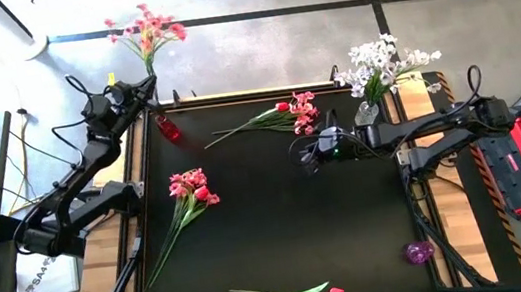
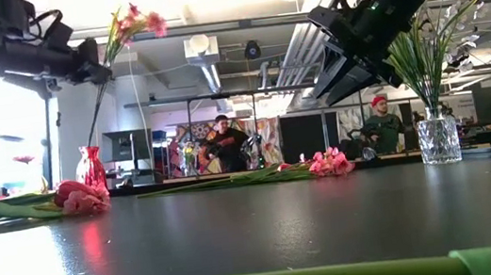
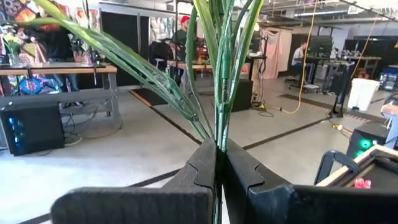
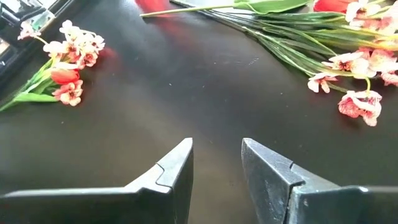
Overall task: Sort flowers into vase by color
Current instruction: Put the bottom pink flowers into the red flower vase
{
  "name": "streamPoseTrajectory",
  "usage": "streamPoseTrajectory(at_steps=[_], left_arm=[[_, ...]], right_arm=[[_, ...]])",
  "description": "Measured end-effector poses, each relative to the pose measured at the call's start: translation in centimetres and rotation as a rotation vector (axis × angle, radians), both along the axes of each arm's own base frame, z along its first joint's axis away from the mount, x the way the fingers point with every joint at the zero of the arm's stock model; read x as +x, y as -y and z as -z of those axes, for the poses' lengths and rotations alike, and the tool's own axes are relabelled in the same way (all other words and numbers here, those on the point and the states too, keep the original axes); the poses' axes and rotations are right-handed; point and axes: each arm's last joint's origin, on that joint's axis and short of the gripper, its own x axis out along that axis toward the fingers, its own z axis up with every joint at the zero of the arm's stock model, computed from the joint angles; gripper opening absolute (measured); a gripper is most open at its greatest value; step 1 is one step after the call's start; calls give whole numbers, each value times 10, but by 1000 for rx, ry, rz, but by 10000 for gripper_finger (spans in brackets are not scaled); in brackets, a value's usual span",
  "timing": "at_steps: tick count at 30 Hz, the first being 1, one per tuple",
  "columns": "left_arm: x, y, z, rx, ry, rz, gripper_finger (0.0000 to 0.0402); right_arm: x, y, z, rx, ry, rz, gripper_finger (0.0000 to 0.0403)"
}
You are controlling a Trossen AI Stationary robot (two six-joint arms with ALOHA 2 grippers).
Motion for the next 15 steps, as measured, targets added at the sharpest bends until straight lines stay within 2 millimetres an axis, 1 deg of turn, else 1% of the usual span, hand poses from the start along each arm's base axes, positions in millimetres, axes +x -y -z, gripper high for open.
streamPoseTrajectory(at_steps=[4, 7, 12, 15], left_arm=[[1, 2, 11, 37, 4, 6, 0], [1, 4, 21, 78, -31, 5, 0], [0, 8, 38, 85, -70, 28, 0], [0, 9, 46, 49, -70, 33, 1]], right_arm=[[0, -1, 0, 16, 3, -14, 126], [0, -2, 0, 21, 3, -18, 126], [0, -2, 0, 17, 0, -26, 126], [0, -2, 0, 17, 0, -25, 126]])
